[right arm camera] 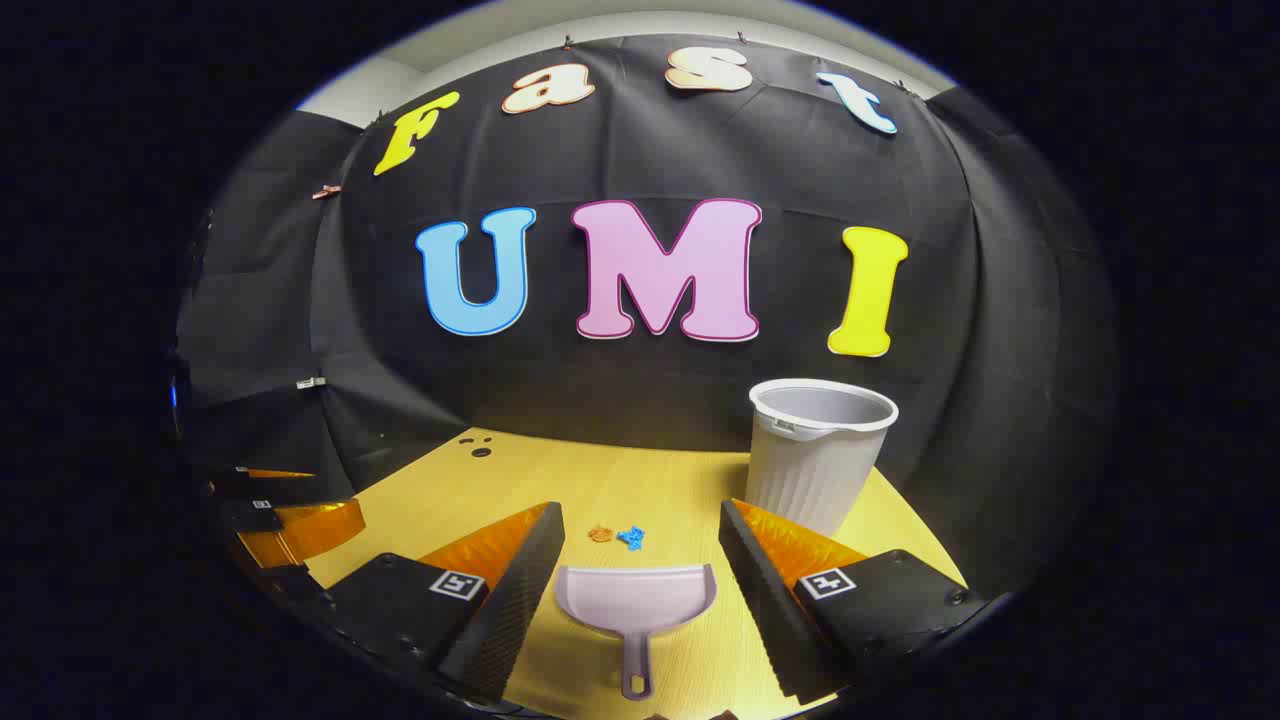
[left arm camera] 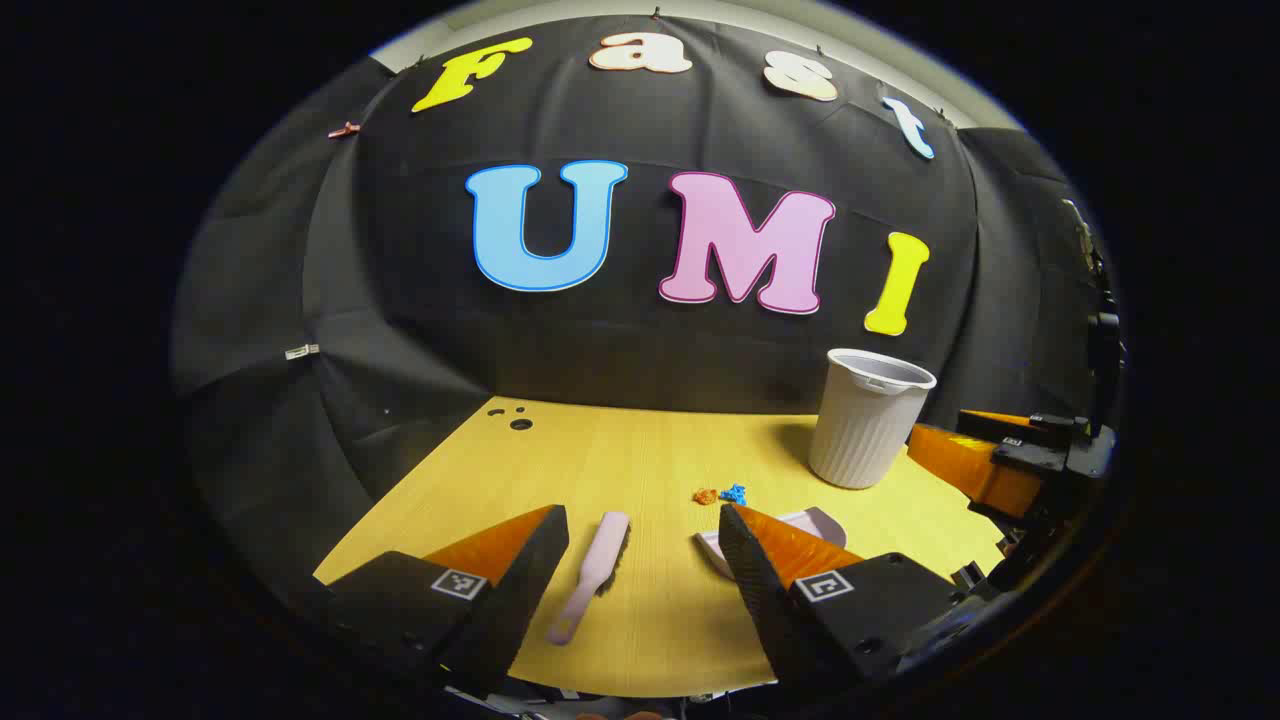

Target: Pick up the small broom and dustpan from the desktop, sweep the trash into the dustpan with the broom, and then empty the trash into the garbage bin.

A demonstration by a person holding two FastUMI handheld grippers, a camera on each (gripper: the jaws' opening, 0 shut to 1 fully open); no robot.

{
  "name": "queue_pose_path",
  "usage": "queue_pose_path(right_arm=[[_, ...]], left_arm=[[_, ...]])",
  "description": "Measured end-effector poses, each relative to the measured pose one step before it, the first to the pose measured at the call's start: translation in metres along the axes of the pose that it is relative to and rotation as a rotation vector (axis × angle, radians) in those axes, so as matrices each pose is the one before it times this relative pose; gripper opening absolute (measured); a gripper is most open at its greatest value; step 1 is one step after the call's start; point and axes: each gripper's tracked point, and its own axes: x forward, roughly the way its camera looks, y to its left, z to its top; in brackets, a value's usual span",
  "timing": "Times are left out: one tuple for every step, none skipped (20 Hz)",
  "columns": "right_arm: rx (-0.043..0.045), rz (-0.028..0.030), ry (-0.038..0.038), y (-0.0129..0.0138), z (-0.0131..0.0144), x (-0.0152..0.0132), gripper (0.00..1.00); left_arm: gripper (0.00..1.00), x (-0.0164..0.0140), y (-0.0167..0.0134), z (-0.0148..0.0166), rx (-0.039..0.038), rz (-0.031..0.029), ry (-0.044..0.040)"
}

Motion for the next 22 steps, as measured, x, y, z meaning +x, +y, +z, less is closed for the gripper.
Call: queue_pose_path(right_arm=[[-0.00013,-0.00069,0.00949,-0.00135,-0.00369,-0.00034,0.98],[-0.01291,-0.01665,0.01977,-0.00413,-0.00672,0.00096,0.98],[-0.01141,-0.01123,0.01881,-0.00405,-0.00741,0.00108,0.98],[-0.00016,-0.00202,0.01741,-0.00218,-0.00539,-0.00034,0.98],[0.00921,-0.00001,0.01367,-0.00096,-0.00214,-0.00138,0.98],[0.01059,-0.00049,0.01,-0.00042,-0.00231,0.00002,0.98],[0.00662,-0.00144,0.00593,-0.00084,-0.0019,0.00171,0.98],[0.00481,-0.00425,0.00607,-0.00053,-0.00215,0.00105,0.98],[0.0024,-0.00084,0.00729,-0.00115,-0.00224,0.00149,0.98],[0.0024,-0.0005,0.00633,-0.00062,-0.00208,0.00082,0.98],[0.00223,0.00007,0.00119,-0.00037,-0.00015,-0.0001,0.98],[0.00302,-0.00118,0.00066,-0.00029,-0.00009,0.0008,0.98],[0.00313,-0.00171,0.00202,-0.00086,-0.00063,0.00109,0.98],[0.00236,-0.0013,0.00436,-0.00056,-0.00108,0.00115,0.98],[-0.00126,0.00056,0.00749,0.0009,-0.00248,0.00137,0.98],[-0.00274,0.00382,0.0085,0.00072,-0.00288,0.00233,0.98],[-0.0018,0.0036,0.00267,0.00116,-0.00241,0.00138,0.98],[0.00029,0.00069,0.00374,0.00104,-0.00104,0.00271,0.98],[0.00263,0.00216,0.00708,-0.00066,-0.00134,0.00192,0.98],[0.00264,0.00214,0.00511,0.00065,-0.0013,0.00163,0.98],[0.00265,0.00176,0.00586,0.00027,-0.00137,0.00179,0.98],[-0.0001,-0.00172,0.00617,-0.0008,-0.00108,0.00204,0.98]], left_arm=[[0.96,0.00039,-0.0004,-0.00097,-0.00154,-0.00205,0.00142],[0.96,-0.00055,-0.00098,0.00056,-0.00149,-0.00524,0.00072],[0.96,0.00044,-0.0008,-0.00238,-0.00063,-0.00711,0.0],[0.96,0.0006,-0.00092,-0.0005,0.00109,-0.00783,-0.00084],[0.96,0.00081,-0.00006,-0.00116,0.00154,-0.01045,0.00237],[0.96,0.00149,0.00103,-0.00067,0.00303,-0.00505,0.00774],[0.96,0.00223,0.00295,-0.00382,0.00291,0.00463,0.00939],[0.96,0.00234,0.00366,-0.00056,-0.00018,0.00284,0.00534],[0.96,0.00201,0.00244,-0.00059,-0.00217,0.00079,0.00357],[0.96,0.00161,0.0024,0.00029,-0.00262,0.00052,0.0044],[0.96,0.00277,0.00186,-0.00332,-0.00498,0.0003,0.00944],[0.96,0.00178,0.00059,-0.00318,-0.01061,-0.00409,0.01375],[0.96,0.00177,-0.00033,-0.00438,-0.0149,-0.00505,0.01411],[0.96,0.00203,0.00029,-0.00339,-0.01479,-0.00306,0.01539],[0.96,0.003,0.00113,-0.00402,-0.01095,-0.00072,0.01271],[0.96,0.00238,0.00144,-0.0005,-0.00596,0.00113,0.00659],[0.96,0.00368,0.00181,-0.00203,-0.00363,0.00253,0.00585],[0.96,0.00406,0.00345,-0.00171,-0.00508,0.0051,0.0133],[0.96,0.00563,0.00352,-0.00309,-0.00549,0.0027,0.01413],[0.96,0.00443,0.00279,-0.00215,-0.00193,-0.00184,0.01435],[0.96,0.00576,0.00309,-0.00343,0.00433,-0.00222,0.0181],[0.96,0.00447,0.00286,-0.00175,0.00835,0.00052,0.01538]])
